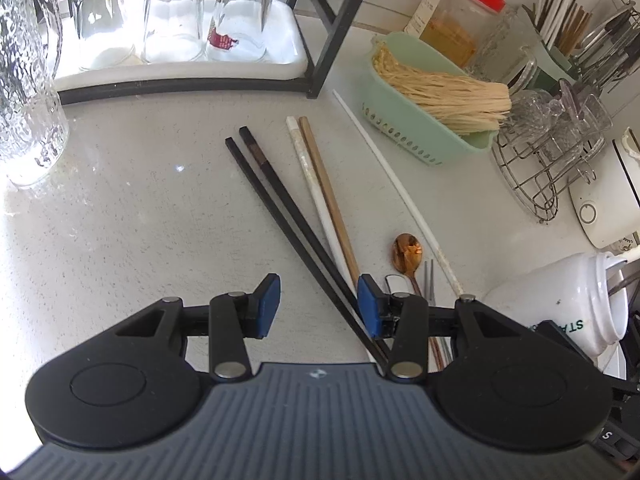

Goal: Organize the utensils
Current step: 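Move the left gripper down over the black chopsticks on the counter, then close the left gripper on one black chopstick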

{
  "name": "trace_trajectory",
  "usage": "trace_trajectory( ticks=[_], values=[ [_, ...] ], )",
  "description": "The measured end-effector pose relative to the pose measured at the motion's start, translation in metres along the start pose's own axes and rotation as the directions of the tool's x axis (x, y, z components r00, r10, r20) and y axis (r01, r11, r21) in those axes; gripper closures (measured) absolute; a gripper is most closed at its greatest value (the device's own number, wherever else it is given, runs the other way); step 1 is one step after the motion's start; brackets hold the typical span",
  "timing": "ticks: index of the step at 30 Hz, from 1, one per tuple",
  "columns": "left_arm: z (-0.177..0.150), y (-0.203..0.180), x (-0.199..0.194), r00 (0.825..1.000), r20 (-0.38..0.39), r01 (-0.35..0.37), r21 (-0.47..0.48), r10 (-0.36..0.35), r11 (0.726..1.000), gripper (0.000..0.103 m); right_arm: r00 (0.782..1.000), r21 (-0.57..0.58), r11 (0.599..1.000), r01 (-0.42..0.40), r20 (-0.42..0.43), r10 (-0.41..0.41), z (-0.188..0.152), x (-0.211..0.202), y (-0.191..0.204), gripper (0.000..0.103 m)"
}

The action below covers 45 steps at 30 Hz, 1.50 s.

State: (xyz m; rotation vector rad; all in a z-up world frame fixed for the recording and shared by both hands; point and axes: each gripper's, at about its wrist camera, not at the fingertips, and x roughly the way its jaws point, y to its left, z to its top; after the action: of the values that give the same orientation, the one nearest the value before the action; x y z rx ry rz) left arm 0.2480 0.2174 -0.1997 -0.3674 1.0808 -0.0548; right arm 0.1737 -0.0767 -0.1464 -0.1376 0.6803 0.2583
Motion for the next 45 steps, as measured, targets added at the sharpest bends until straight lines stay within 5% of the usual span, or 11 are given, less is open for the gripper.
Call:
trace_trajectory(
  ticks=[8, 14, 33, 39, 45],
  values=[
    [0.013, 0.015, 0.015, 1.000, 0.005, 0.013, -0.056, -0.012, 0.998, 0.057, 1.000, 0.019, 0.999, 0.026, -0.007, -0.026, -0.001, -0.001, 0.002, 0.013],
    [0.027, 0.029, 0.019, 0.999, 0.028, 0.036, -0.118, -0.033, 0.992, 0.079, 0.999, 0.024, 0.999, 0.037, -0.013, -0.037, 0.000, -0.001, 0.003, 0.013],
    [0.081, 0.036, 0.042, 0.995, -0.064, -0.091, -0.172, 0.081, 0.981, 0.080, 0.997, 0.024, 0.997, 0.071, -0.028, -0.070, 0.001, 0.001, 0.007, 0.012],
    [0.085, 0.021, 0.044, 0.986, -0.075, -0.156, -0.067, 0.151, 0.986, 0.081, 0.996, 0.030, 0.996, 0.079, -0.031, -0.078, 0.002, 0.001, 0.008, 0.012],
    [0.088, 0.013, 0.048, 0.976, -0.070, -0.207, -0.019, 0.205, 0.978, 0.092, 0.996, 0.032, 0.996, 0.084, -0.028, -0.083, 0.002, 0.002, 0.009, 0.012]
  ],
)
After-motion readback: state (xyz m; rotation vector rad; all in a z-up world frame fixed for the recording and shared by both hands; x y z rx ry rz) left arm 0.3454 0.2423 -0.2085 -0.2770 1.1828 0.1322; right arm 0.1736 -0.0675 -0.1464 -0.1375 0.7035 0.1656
